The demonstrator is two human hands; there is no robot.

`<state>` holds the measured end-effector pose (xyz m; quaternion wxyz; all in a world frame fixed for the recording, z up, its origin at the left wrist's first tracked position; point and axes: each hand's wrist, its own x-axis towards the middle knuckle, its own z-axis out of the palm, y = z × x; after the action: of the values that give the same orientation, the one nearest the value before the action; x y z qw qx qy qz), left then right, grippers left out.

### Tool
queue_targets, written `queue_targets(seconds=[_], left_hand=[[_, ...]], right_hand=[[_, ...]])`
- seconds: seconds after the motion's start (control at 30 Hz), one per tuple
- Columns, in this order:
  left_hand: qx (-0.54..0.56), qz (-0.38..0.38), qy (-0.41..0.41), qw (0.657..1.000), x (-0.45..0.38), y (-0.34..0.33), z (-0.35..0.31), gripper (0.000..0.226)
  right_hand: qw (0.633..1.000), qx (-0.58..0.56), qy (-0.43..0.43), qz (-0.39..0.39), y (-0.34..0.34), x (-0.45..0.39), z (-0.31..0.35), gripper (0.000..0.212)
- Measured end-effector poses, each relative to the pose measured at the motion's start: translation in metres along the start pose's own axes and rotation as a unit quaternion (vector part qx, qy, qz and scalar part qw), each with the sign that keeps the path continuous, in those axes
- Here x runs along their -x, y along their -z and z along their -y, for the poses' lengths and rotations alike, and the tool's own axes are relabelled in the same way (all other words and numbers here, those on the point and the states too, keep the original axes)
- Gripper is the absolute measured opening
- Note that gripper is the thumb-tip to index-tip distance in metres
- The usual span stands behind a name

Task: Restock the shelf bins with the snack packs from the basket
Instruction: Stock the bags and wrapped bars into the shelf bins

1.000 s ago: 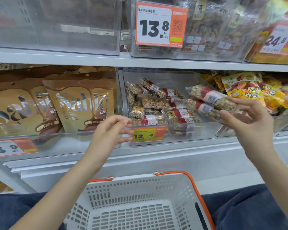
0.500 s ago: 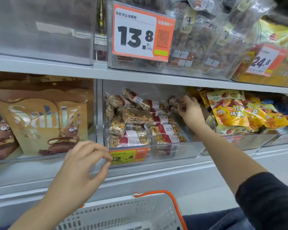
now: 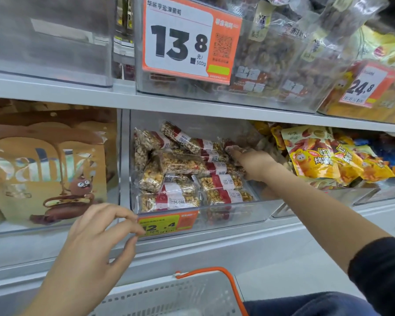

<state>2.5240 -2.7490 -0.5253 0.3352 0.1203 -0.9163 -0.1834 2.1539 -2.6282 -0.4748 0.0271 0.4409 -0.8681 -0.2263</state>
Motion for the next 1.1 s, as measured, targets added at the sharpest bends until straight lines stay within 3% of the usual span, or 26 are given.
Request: queue_targets(seconds=[0.13,0.3,0.5,0.63,0.7,0.77,0.83,0.87,0.97,1.1], left_hand=[[-0.014,-0.018,-0.006,1.0,-0.001,-0.003,0.001,0.02],[-0.04,-0.024,-0.017,0.999,0.0,-0.006,0.002,0.022],[-0.047,-0.029,-0.022,0.998,0.001,-0.007,0.001,0.022],[-0.051,-0.018,-0.014,0.998,0.002,-0.007,0.0,0.022],[-0.052,-0.016,-0.009,0.998,0.001,-0.006,0.0,0.022],[-0.051,-0.016,-0.009,0.999,0.001,-0.006,-0.001,0.022],[-0.051,-0.017,-0.009,0.998,0.001,-0.007,-0.002,0.022],[-0.054,-0.017,-0.01,0.998,0.002,-0.007,-0.003,0.022],[-0.058,-0.004,-0.011,0.998,0.002,-0.004,-0.002,0.022],[-0.044,0.005,-0.012,0.999,0.006,-0.001,-0.002,0.02]], right_hand=[[0.998,0.002,-0.012,-0.058,-0.015,-0.004,0.006,0.079],[0.998,-0.023,-0.026,-0.055,-0.017,-0.013,0.012,0.067],[0.996,-0.079,-0.023,-0.041,-0.012,-0.007,0.009,0.078],[0.995,-0.097,0.009,0.025,-0.005,-0.008,0.009,0.087],[0.992,-0.118,0.003,0.035,0.015,-0.004,0.007,0.083],[0.983,-0.183,-0.02,-0.004,0.041,0.002,0.013,0.076],[0.947,-0.314,0.033,-0.064,0.059,0.011,0.03,0.073],[0.926,-0.362,0.089,-0.057,0.067,0.018,0.043,0.074],[0.93,-0.308,0.201,0.002,0.067,0.021,0.086,0.08],[0.939,-0.268,0.174,-0.127,0.059,-0.003,0.11,0.061]])
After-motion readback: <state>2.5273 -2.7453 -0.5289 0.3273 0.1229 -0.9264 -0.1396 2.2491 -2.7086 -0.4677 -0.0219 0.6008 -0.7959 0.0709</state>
